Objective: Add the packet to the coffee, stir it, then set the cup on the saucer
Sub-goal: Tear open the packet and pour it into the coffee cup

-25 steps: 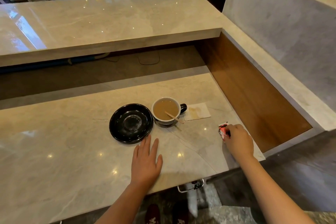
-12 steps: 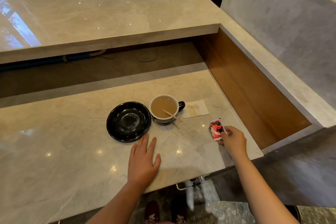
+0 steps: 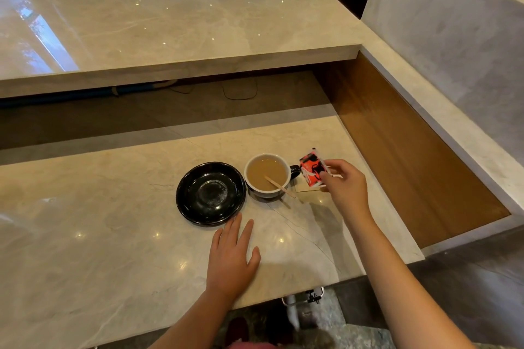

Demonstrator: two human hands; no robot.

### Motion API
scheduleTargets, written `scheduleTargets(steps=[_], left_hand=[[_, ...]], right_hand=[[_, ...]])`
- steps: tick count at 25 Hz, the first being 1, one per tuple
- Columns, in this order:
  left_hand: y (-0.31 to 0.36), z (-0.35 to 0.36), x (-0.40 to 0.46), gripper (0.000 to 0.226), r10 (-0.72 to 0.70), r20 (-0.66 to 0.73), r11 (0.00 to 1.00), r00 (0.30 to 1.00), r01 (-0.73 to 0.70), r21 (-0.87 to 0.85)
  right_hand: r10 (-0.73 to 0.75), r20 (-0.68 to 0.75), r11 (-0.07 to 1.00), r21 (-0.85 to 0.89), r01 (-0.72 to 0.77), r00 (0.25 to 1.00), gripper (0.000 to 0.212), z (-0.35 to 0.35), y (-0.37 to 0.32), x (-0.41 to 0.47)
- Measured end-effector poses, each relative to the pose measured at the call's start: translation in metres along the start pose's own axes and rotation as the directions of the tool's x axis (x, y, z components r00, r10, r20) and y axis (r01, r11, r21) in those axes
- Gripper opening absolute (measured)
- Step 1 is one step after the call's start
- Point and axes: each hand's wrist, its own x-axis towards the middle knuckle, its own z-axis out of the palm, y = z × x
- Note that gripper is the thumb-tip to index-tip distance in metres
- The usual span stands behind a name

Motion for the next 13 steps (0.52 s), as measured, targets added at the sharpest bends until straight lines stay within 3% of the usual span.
scheduleTargets(steps=[3, 6, 9, 13], left_hand=[[0.0, 0.0, 0.0, 0.058, 0.005, -0.011, 1.0, 1.0, -0.005, -0.008], [-0.001, 0.001, -0.001, 0.058, 0.005, -0.019, 1.0, 1.0, -0.006, -0.028], [-0.001, 0.001, -0.001, 0.057, 0.01, -0.025, 0.999, 1.0, -0.011, -0.05], [-0.001, 0.002, -0.001, 0.057, 0.008, -0.028, 0.998, 1.0, -0.01, -0.061]], right_hand=[[-0.21, 0.066, 0.94, -0.26, 0.22, 0.975, 0.018, 0.015, -0.011, 0.008], [-0.411, 0.209, 0.725, -0.514, 0.458, 0.887, 0.019, 0.026, -0.019, 0.012], [-0.533, 0.332, 0.534, -0.582, 0.614, 0.778, 0.019, 0.033, -0.022, 0.014], [-0.516, 0.391, 0.476, -0.609, 0.635, 0.762, 0.019, 0.037, -0.023, 0.016]])
